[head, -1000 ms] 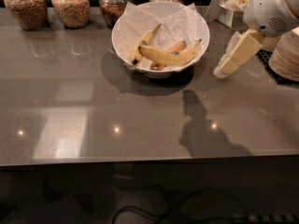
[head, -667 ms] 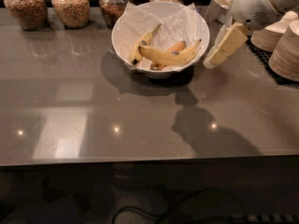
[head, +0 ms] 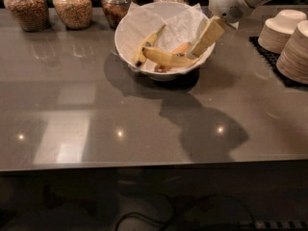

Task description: Pick banana from white bowl

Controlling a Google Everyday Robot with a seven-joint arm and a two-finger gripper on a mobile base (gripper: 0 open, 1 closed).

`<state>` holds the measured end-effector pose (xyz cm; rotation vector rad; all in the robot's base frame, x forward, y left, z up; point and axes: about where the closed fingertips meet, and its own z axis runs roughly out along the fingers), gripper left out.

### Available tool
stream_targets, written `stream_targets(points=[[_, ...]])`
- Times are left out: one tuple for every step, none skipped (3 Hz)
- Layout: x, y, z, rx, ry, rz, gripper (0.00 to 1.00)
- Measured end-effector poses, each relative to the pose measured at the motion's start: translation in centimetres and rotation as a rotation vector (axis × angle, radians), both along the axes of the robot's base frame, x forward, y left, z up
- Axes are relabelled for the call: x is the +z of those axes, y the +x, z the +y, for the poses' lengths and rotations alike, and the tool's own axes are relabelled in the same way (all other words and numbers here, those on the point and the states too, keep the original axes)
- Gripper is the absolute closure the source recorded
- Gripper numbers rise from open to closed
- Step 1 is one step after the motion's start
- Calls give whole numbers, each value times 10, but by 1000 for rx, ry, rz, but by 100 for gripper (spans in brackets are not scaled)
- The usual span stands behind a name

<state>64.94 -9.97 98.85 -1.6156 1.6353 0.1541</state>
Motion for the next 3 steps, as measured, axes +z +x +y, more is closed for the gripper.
stream_targets(points=[[0, 0, 0, 0, 0, 0, 0], [-1, 13, 4, 16, -24, -19, 9], [-8, 23, 7, 36, -58, -13, 28]])
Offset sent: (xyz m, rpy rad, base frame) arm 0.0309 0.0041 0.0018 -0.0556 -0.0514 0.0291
